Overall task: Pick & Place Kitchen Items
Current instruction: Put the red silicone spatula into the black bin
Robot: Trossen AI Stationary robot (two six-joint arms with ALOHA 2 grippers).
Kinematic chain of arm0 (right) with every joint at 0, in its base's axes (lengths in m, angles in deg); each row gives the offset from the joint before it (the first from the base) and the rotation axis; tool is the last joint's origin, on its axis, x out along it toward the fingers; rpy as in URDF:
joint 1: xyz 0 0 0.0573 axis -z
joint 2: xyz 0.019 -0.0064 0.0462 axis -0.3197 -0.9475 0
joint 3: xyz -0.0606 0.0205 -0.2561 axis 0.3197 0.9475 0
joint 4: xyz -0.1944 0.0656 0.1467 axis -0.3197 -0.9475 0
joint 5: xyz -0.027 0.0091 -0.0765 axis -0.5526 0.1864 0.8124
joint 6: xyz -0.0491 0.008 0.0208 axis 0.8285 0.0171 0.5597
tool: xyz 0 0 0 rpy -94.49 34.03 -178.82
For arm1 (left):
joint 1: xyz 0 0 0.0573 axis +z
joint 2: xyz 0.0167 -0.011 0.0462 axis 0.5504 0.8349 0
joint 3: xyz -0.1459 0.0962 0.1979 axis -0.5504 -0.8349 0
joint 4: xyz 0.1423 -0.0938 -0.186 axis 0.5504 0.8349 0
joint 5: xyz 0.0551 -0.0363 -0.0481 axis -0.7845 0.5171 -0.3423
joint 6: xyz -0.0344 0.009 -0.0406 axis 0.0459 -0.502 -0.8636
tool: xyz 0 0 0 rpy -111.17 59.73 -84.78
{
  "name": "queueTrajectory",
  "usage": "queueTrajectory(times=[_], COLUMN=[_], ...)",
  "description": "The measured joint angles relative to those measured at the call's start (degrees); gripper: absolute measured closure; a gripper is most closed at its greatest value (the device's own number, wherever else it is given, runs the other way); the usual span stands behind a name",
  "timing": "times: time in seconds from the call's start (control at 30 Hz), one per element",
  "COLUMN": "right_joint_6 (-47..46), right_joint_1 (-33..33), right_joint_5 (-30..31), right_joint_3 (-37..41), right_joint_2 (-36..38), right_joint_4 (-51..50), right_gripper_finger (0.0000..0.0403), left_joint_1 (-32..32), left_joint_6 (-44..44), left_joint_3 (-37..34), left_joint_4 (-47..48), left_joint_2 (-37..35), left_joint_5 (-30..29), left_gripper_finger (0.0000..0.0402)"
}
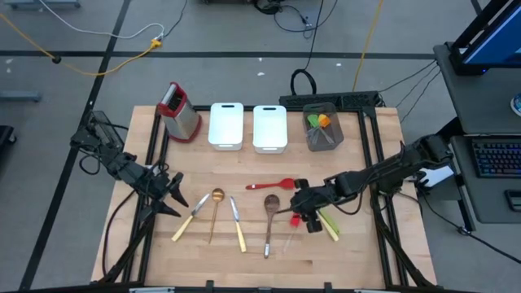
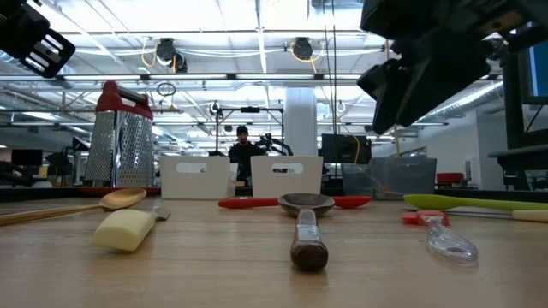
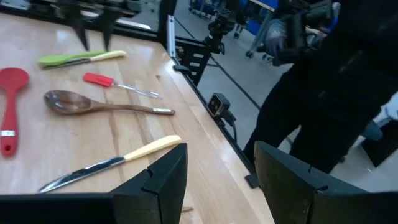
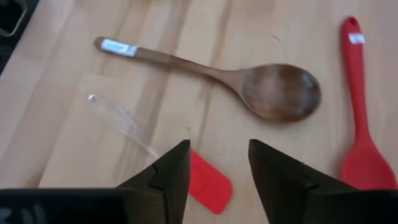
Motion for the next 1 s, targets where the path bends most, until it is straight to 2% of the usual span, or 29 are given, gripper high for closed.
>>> queueTrajectory(times=[0.43, 0.77, 1.0], right_joint_6=[10.0, 22.3, 30.3], right_joint_1=[-2.0, -1.2, -0.9], right_joint_5=[-1.8, -3.1, -6.0], right_joint_3=[-1.8, -1.9, -6.1], right_joint_2=[-0.1, -5.0, -12.2], right_joint_4=[-5.6, -6.7, -7.7], right_gripper_finger=[0.0137, 0.0124, 0.0124], left_joint_1=[0.0, 0.0, 0.0], left_joint_6=[-0.3, -0.5, -0.1], left_joint_3=[0.0, 0.0, 0.0], left_joint_4=[0.0, 0.1, 0.2], left_joint_2=[0.0, 0.0, 0.1], left_joint_5=[-2.2, -2.2, -2.2], left_gripper_finger=[0.0211, 0.0211, 0.021])
